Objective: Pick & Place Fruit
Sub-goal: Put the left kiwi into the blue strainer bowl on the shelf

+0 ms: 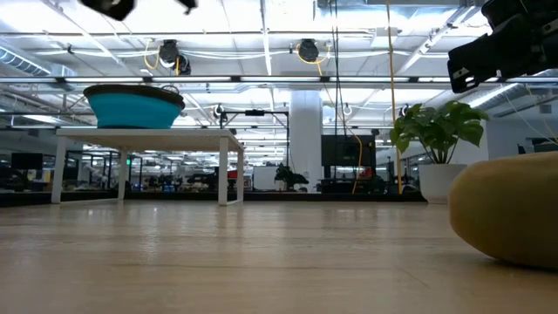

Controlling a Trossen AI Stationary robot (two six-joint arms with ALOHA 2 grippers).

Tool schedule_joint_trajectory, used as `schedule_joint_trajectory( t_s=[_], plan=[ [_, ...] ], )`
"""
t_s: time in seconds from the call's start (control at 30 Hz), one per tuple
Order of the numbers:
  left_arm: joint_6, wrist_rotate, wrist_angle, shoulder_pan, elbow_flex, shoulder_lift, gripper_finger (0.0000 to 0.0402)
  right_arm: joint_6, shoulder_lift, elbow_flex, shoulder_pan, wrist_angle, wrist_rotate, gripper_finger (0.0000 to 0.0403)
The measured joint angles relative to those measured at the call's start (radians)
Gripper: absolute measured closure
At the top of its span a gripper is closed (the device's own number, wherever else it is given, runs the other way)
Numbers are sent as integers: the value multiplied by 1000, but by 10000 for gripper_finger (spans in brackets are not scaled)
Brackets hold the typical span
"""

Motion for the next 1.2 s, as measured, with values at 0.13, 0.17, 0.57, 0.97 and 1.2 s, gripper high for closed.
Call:
schedule_joint_trajectory(
  t_s=[0.13, 0.17, 0.57, 0.97, 1.2],
  plan=[
    [-198, 51, -84, -67, 0, 44, 399, 0, 0, 0, 0, 0, 0, 403],
    [-250, 57, -105, -84, 0, 52, 400, 0, 0, 0, 0, 0, 0, 403],
    [-378, 168, -363, -277, 0, 81, 394, 0, 0, 0, 0, 0, 0, 403],
    [162, 184, -448, -389, -1, 81, 390, 0, 0, 0, 0, 0, 0, 403],
    [368, 187, -441, -418, -36, 81, 400, 0, 0, 0, 0, 1, 0, 403]
  ],
)
